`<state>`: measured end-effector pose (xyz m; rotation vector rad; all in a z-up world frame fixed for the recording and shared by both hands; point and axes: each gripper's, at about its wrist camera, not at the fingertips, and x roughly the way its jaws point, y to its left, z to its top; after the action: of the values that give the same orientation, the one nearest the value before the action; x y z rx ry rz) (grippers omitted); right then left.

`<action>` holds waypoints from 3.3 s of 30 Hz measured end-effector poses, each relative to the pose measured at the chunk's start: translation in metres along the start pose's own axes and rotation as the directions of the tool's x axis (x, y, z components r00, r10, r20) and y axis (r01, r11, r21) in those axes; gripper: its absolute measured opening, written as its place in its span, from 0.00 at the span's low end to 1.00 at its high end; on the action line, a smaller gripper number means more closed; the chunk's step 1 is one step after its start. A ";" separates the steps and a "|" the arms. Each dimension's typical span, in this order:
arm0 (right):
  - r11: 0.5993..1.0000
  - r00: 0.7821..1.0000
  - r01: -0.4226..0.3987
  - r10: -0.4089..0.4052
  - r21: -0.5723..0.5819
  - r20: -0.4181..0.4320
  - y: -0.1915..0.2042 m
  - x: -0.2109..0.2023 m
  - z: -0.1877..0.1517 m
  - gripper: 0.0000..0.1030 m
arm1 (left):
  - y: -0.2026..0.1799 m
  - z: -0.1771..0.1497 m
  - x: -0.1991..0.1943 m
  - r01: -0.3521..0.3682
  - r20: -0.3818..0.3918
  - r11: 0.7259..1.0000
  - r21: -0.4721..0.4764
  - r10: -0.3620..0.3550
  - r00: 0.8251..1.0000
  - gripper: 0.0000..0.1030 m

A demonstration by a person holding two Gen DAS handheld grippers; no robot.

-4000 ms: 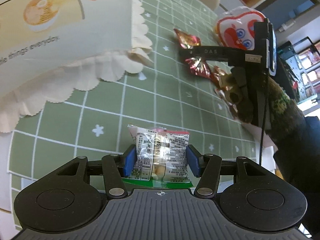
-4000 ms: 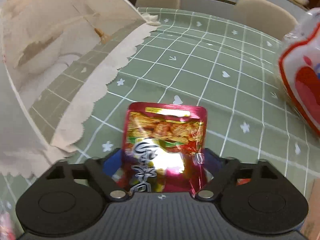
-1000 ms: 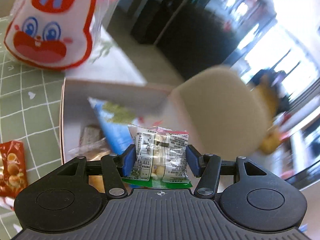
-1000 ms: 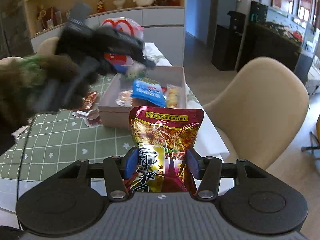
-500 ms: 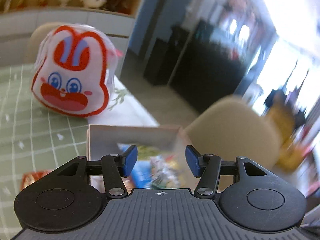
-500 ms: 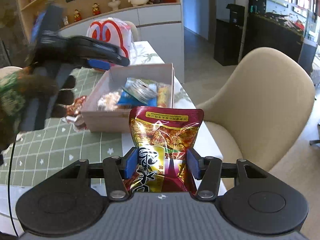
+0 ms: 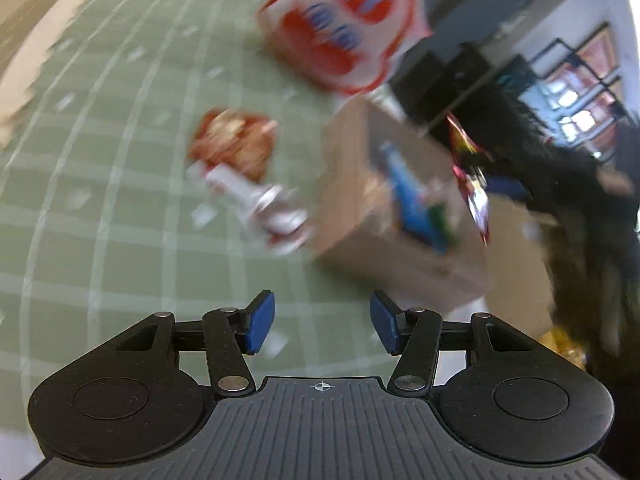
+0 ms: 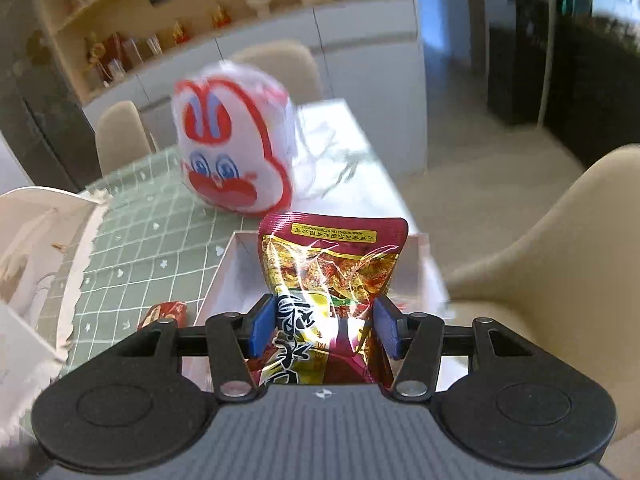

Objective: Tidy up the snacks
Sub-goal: 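Release the candy bag into the pink box while the right tool holds the red packet, then open the right tool to drop the red spicy packet into the pink box, then grasp the red quail eggs packet on the table with the right tool, then move the left tool toward the chocolate spoon candy while the right tool holds the quail eggs packet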

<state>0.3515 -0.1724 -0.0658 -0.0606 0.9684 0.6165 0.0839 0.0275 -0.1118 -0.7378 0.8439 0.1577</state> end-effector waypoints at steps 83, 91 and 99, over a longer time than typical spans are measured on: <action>0.968 0.998 0.055 -0.060 -0.245 -0.015 0.076 -0.034 -0.226 0.93 | -0.032 0.093 0.087 -0.198 0.004 0.889 0.412 0.216 0.976 0.25; 0.968 0.998 0.058 -0.061 -0.246 -0.004 0.070 -0.030 -0.228 1.00 | -0.021 0.059 0.068 -0.179 -0.015 0.752 0.634 0.243 0.970 0.25; 0.957 0.994 -0.008 -0.024 -0.291 -0.108 0.067 -0.030 -0.210 0.92 | 0.043 0.043 0.019 -0.265 -0.044 0.879 0.396 0.306 0.951 0.25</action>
<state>0.1468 -0.1969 -0.1492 -0.3642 0.9773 0.7511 0.1063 0.0844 -0.1298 -0.2475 1.0470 0.2101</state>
